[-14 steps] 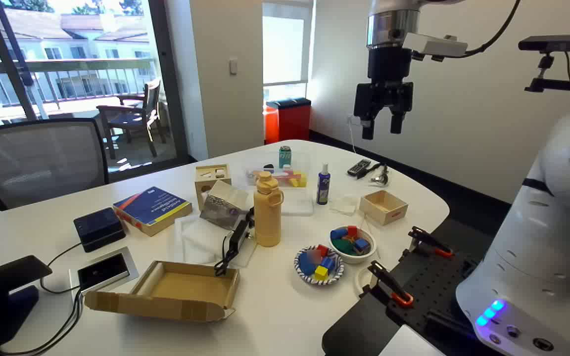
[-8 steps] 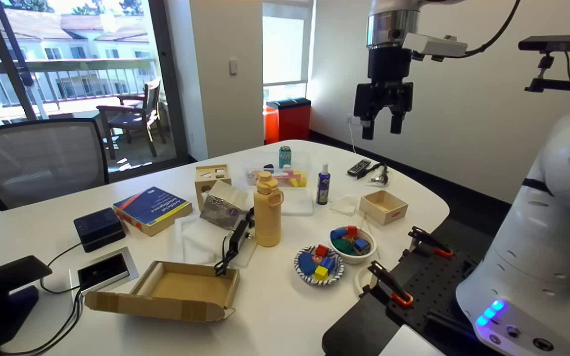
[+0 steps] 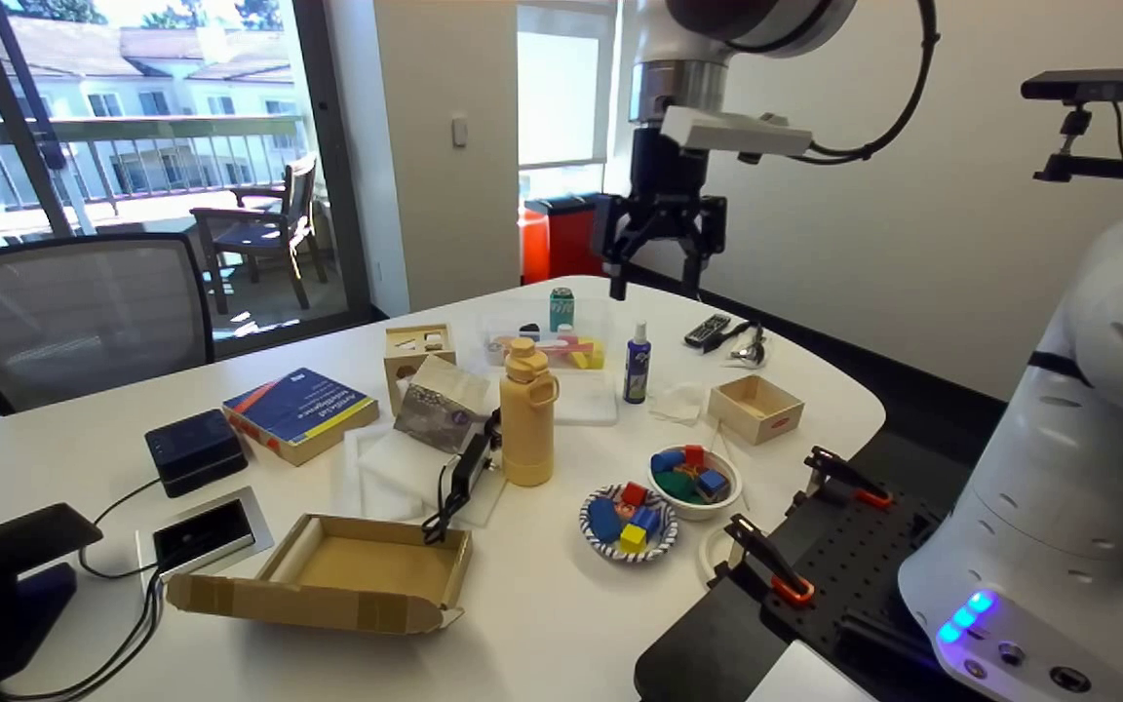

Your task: Put the power pack into the cardboard box

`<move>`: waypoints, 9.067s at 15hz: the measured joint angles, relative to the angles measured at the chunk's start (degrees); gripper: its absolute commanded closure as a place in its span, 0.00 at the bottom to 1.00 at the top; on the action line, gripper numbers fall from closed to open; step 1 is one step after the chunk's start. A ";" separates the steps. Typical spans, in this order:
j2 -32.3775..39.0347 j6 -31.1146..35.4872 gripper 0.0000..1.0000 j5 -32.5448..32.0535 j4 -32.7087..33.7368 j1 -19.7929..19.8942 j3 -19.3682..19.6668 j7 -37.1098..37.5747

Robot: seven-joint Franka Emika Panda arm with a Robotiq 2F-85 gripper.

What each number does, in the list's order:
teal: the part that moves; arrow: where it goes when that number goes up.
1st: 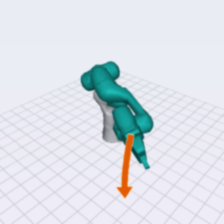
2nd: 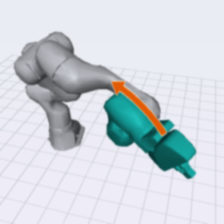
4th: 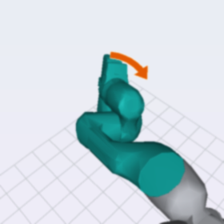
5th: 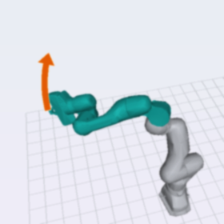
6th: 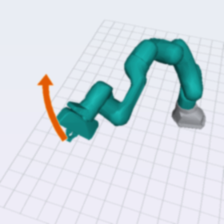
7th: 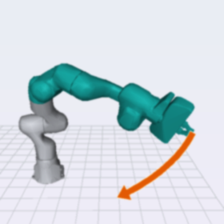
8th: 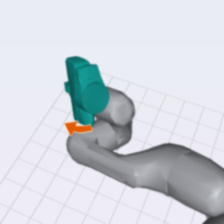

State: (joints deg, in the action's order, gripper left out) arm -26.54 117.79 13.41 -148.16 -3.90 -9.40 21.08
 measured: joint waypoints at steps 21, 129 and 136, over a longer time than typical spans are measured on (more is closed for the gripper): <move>73.66 24.83 0.00 -26.70 50.21 -25.31 8.24 66.72; 59.45 6.94 0.89 0.42 60.18 -24.34 -3.83 42.06; 62.90 15.38 0.89 5.77 56.86 -24.63 -4.30 51.58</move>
State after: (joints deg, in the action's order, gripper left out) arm 36.36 133.16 19.17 -91.30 -28.53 -13.70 72.66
